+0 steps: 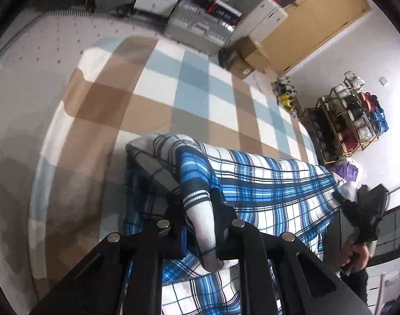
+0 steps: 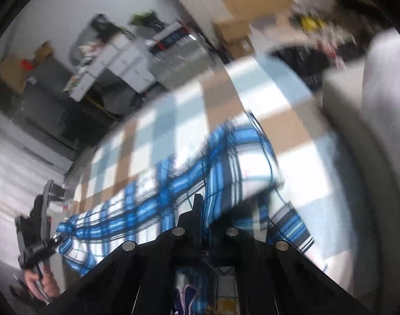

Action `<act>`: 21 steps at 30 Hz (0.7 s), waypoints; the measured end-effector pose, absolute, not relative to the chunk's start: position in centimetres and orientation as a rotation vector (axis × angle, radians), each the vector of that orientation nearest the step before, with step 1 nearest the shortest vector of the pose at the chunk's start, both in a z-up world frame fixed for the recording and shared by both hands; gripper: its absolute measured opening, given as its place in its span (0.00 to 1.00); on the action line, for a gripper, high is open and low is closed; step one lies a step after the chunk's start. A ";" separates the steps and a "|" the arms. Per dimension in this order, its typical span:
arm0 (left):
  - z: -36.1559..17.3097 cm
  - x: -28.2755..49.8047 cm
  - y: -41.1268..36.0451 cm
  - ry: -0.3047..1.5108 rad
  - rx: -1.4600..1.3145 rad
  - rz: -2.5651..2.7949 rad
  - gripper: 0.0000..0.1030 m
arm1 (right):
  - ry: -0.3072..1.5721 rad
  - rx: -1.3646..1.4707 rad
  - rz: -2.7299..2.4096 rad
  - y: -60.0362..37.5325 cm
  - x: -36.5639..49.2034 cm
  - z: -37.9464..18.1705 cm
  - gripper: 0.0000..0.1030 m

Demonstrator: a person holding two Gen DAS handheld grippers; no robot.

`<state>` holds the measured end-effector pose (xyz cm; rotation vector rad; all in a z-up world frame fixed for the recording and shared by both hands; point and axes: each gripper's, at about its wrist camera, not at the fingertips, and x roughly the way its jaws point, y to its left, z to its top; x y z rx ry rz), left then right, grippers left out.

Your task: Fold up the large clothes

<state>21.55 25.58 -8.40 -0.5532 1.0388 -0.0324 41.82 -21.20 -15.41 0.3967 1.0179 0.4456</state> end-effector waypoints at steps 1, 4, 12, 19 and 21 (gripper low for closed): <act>-7.9 21.1 25.5 1.032 -0.537 -0.041 0.08 | 1.001 0.380 0.453 -21.3 41.2 -14.7 0.02; -7.5 18.7 24.6 1.018 -0.507 -0.068 0.08 | 0.992 0.350 0.453 -21.6 40.3 -14.3 0.02; -13.1 17.8 24.8 1.143 -0.407 0.016 0.12 | 1.110 0.056 0.327 -20.4 39.8 -19.9 0.10; -5.6 15.4 24.1 1.029 -0.148 0.156 0.39 | 1.059 -0.134 0.254 -20.0 38.1 -16.0 0.20; -3.0 14.4 23.4 0.945 -0.059 0.203 0.49 | 0.993 -0.168 0.227 -20.0 37.3 -13.5 0.32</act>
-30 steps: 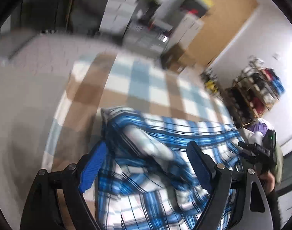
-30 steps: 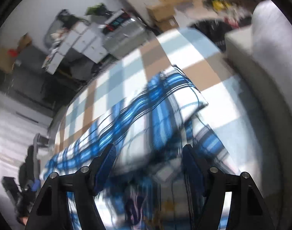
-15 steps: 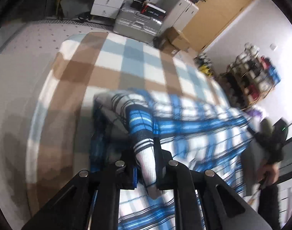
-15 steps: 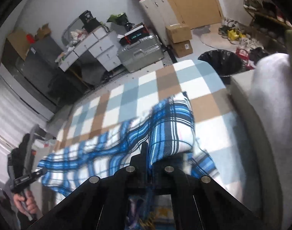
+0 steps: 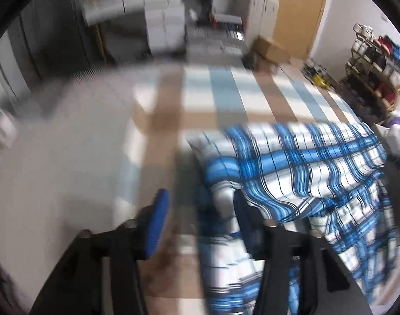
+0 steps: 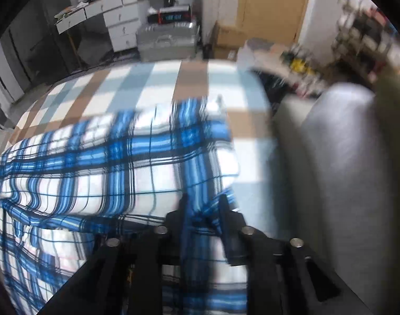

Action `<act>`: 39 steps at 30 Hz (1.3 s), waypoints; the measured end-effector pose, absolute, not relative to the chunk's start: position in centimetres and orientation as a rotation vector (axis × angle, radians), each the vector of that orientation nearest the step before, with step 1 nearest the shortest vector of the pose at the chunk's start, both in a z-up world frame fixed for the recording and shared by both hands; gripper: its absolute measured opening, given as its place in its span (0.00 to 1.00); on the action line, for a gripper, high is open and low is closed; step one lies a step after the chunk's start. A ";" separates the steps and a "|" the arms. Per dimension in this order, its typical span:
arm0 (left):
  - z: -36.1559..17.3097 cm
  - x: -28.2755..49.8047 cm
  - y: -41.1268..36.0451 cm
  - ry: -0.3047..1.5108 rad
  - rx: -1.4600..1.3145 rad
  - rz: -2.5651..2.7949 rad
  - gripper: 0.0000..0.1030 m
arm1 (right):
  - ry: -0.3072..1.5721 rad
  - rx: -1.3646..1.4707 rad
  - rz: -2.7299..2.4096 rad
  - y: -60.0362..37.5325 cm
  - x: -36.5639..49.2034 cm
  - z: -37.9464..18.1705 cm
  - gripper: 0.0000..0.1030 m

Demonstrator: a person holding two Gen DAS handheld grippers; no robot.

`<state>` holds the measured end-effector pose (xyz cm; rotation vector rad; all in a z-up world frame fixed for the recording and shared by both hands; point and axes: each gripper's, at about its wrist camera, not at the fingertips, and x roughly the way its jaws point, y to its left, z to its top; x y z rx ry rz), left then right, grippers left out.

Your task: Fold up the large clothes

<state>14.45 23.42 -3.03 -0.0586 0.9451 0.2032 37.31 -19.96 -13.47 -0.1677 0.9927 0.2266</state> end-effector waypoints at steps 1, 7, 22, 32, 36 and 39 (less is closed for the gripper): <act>-1.9 14.4 22.9 0.910 -0.028 0.184 0.53 | 0.962 -0.169 0.231 -19.7 37.1 -12.4 0.34; -2.8 19.9 18.6 0.951 0.070 0.031 0.56 | 0.893 -0.169 0.431 -13.1 39.1 -9.3 0.49; -11.7 22.3 18.6 1.088 0.025 0.043 0.61 | 1.069 -0.411 0.550 -2.8 41.7 -18.1 0.44; -12.4 21.3 17.3 0.919 -0.044 0.078 0.71 | 1.021 -0.385 0.196 -13.0 45.5 -18.3 0.45; -12.4 21.5 17.5 0.904 -0.060 0.070 0.72 | 1.081 -0.307 0.192 -14.6 45.6 -20.3 0.45; -12.3 21.5 17.7 0.894 -0.084 0.056 0.73 | 1.072 -0.339 0.154 -13.1 45.1 -18.9 0.38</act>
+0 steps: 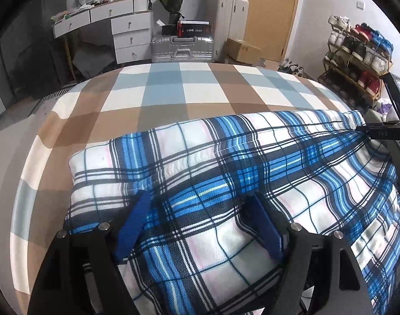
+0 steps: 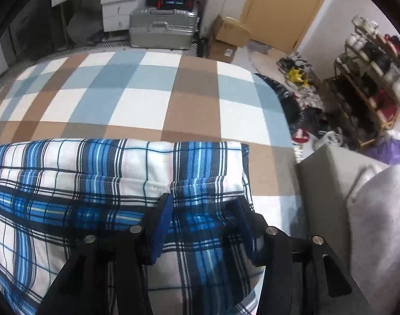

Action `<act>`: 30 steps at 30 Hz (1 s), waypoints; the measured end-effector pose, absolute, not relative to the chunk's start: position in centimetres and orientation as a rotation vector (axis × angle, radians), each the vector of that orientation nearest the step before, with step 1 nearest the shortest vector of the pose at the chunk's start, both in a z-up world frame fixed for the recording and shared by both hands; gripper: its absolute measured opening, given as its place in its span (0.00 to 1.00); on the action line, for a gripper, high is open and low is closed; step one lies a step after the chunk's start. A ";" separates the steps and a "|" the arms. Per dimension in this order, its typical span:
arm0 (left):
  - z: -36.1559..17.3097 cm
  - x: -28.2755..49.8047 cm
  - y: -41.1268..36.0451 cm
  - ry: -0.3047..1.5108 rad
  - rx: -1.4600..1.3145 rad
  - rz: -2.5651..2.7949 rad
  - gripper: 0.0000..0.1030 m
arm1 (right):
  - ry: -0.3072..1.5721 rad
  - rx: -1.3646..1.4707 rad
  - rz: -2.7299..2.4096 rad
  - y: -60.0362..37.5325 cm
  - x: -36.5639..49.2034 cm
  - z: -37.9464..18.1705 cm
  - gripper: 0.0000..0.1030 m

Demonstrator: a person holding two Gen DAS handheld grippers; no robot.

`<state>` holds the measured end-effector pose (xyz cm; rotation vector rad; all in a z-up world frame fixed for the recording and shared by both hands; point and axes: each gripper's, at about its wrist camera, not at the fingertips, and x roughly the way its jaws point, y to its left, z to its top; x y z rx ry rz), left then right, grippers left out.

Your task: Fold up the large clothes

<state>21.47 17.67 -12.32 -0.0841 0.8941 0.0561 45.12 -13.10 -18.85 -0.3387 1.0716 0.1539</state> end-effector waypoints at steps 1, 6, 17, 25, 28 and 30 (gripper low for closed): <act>-12.3 21.4 17.7 0.891 -0.093 0.052 0.73 | 1.050 -0.312 0.188 -12.4 44.8 -17.8 0.38; -12.1 21.2 18.5 0.868 -0.160 0.018 0.73 | 0.966 -0.186 0.492 -5.1 40.2 -13.1 0.38; -12.0 20.7 18.8 0.853 -0.199 -0.007 0.73 | 1.064 -0.384 0.667 10.3 37.9 -19.1 0.32; -12.0 20.7 18.6 0.860 -0.177 0.000 0.73 | 1.022 -0.321 0.570 2.8 39.9 -16.1 0.32; -12.0 20.7 18.6 0.862 -0.172 0.003 0.73 | 0.978 -0.344 0.352 -3.9 42.3 -15.9 0.34; -12.0 20.7 18.6 0.863 -0.168 0.005 0.73 | 0.999 -0.368 0.233 -6.8 43.4 -17.3 0.34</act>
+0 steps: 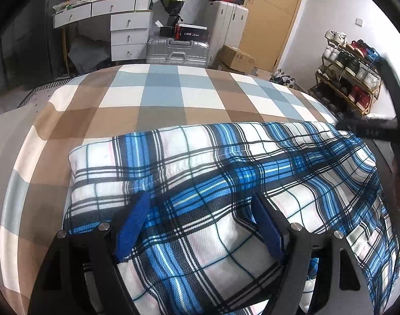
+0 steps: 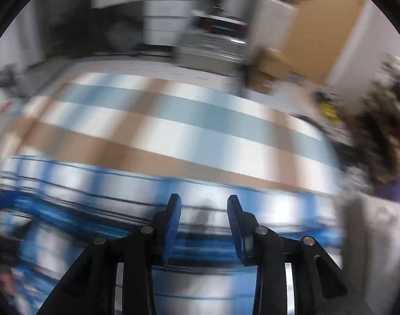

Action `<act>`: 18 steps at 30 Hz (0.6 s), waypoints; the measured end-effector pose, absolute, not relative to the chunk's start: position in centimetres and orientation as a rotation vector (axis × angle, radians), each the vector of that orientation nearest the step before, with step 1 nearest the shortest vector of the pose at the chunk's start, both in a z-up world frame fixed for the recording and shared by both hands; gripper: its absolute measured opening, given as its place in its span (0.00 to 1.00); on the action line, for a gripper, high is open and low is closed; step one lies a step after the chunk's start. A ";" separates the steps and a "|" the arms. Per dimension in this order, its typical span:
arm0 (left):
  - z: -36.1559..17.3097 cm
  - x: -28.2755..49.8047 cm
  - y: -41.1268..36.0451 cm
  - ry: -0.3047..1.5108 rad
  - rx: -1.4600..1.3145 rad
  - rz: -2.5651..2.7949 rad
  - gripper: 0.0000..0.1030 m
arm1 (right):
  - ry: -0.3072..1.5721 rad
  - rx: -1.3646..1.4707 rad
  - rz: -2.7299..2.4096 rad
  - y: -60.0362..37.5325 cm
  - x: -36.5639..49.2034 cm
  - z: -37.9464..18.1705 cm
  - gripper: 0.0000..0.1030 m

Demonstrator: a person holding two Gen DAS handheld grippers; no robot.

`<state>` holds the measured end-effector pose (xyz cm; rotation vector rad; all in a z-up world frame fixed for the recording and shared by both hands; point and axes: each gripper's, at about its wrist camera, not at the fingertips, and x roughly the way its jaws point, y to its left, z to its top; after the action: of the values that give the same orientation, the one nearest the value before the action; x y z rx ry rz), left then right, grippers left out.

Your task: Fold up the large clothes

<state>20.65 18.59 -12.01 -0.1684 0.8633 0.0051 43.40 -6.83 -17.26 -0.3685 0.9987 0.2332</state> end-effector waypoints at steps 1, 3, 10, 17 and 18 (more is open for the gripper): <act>-12.0 20.7 18.6 0.864 -0.167 0.006 0.73 | 1.034 -0.379 0.169 -8.7 43.7 -18.8 0.35; -12.0 20.6 18.6 0.864 -0.168 0.005 0.73 | 1.079 -0.361 0.179 -10.5 43.5 -20.9 0.33; -11.9 20.5 18.5 0.863 -0.164 0.009 0.73 | 0.933 -0.358 0.269 -12.4 41.3 -18.0 0.35; -12.1 20.8 17.6 0.883 -0.113 0.027 0.77 | 1.030 -0.303 0.253 -15.0 42.1 -20.9 0.46; -11.9 20.7 17.5 0.876 -0.108 0.028 0.77 | 1.036 -0.301 0.263 -15.2 41.9 -20.5 0.46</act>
<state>20.68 17.53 -11.93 -0.1080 0.8760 0.0276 41.90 -15.20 -20.48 -0.3010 1.0365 0.2627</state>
